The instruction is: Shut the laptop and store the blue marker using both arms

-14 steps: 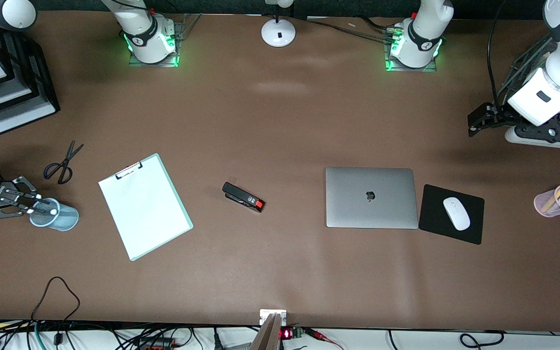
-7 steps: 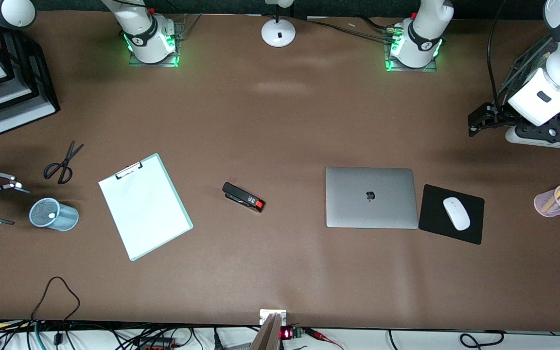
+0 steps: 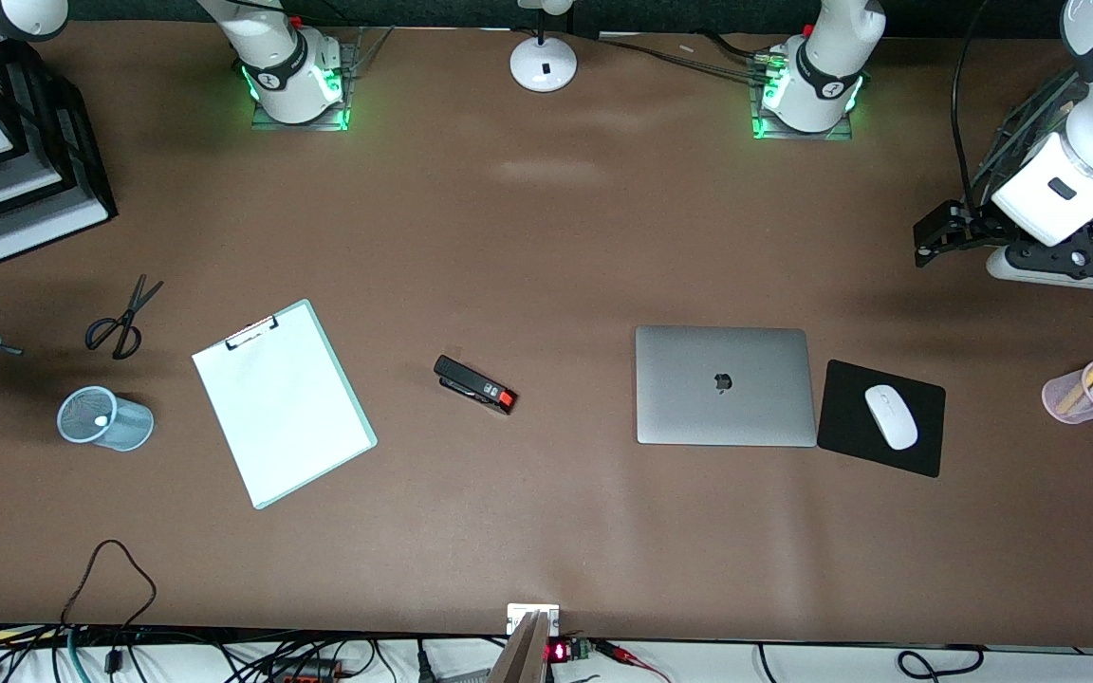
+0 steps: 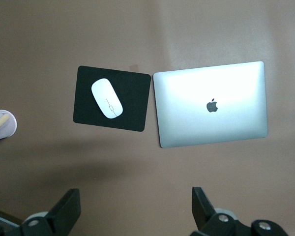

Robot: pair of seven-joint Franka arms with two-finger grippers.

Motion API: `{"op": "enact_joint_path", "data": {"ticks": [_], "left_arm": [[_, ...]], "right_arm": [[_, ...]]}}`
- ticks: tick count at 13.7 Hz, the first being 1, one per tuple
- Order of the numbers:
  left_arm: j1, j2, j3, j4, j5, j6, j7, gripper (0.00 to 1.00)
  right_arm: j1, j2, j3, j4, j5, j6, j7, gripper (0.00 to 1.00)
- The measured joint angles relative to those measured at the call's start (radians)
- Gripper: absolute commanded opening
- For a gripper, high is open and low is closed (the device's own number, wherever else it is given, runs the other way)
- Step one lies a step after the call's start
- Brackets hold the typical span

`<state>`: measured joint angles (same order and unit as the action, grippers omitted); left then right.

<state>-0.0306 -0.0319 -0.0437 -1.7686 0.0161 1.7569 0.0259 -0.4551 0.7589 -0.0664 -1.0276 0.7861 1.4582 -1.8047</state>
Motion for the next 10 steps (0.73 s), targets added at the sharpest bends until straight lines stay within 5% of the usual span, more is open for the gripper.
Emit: {"op": "enact_joint_path", "data": {"ticks": [10], "left_arm": [[0.000,0.000,0.000,0.000,0.000,0.000,-0.002,1.00]], "right_arm": [[0.335,-0.160,0.005,0.050,-0.335,0.006,0.453,1.00]]}}
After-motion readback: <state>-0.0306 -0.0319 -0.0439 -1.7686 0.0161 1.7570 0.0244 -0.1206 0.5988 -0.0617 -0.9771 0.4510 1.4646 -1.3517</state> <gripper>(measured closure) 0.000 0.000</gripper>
